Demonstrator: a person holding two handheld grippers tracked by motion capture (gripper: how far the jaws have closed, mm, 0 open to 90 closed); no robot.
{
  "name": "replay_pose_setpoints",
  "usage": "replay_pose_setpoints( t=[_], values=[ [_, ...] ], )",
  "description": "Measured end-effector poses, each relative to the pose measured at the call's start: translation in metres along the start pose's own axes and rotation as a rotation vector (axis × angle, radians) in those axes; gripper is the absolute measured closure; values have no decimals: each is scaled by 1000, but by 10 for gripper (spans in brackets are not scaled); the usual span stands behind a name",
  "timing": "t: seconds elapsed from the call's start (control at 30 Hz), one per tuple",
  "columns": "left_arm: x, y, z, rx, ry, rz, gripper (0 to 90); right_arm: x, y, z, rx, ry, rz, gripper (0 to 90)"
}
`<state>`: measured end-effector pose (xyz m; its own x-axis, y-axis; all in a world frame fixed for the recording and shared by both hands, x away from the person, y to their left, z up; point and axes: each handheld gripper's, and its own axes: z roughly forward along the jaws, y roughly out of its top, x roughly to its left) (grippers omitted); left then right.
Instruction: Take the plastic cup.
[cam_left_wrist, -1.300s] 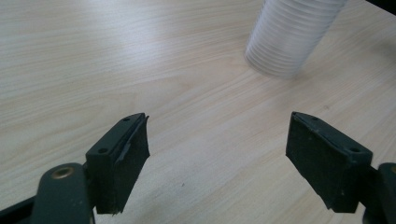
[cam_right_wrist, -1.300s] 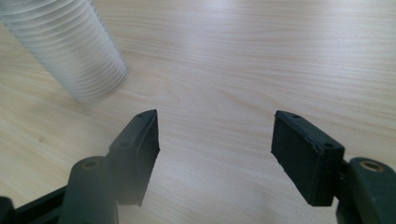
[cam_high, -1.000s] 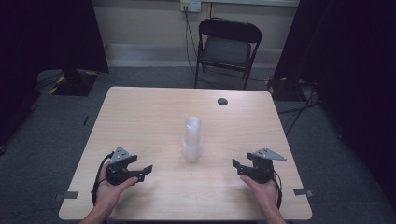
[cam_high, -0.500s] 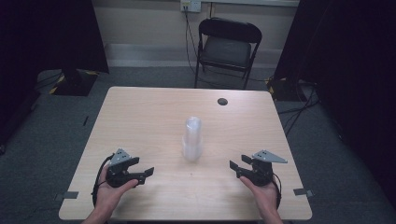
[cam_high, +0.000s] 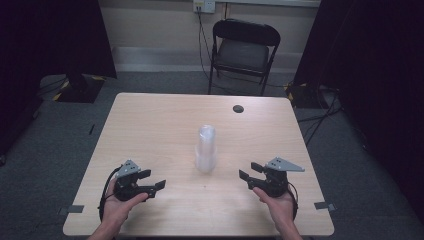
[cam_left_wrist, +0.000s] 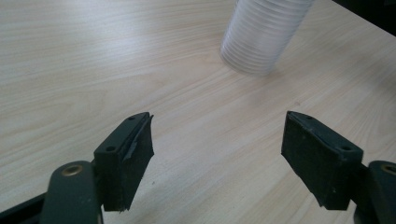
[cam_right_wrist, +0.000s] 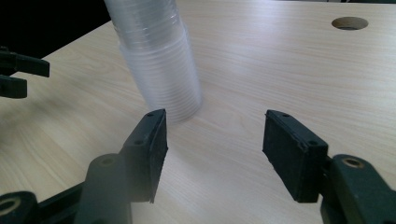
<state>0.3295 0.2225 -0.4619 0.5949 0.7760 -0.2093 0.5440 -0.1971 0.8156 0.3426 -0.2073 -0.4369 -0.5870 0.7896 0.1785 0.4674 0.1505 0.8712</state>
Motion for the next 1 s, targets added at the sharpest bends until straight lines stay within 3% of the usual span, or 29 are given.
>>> replay_pose_setpoints(
  t=[0.13, 0.3, 0.43, 0.6, 0.67, 1.0],
  values=[
    [0, 0, -1, -9, 6, 11, 249, 3, 3, 4, 11, 8, -6, 405],
    [-1, 1, -1, -11, 10, 24, 271, 7, 10, 9, 30, 67, 3, 405],
    [-1, 0, 0, 1, 17, 20, 270, 10, 17, 12, 39, 71, -30, 405],
    [1, -1, 1, 7, 14, 8, 264, 14, 28, 19, 13, 71, -72, 397],
    [1, -1, 1, 6, 12, 7, 264, 15, 32, 22, 9, 84, -70, 385],
    [-5, 2, -1, -11, 27, 90, 274, 29, 51, 37, 8, 101, -116, 325]
  ],
)
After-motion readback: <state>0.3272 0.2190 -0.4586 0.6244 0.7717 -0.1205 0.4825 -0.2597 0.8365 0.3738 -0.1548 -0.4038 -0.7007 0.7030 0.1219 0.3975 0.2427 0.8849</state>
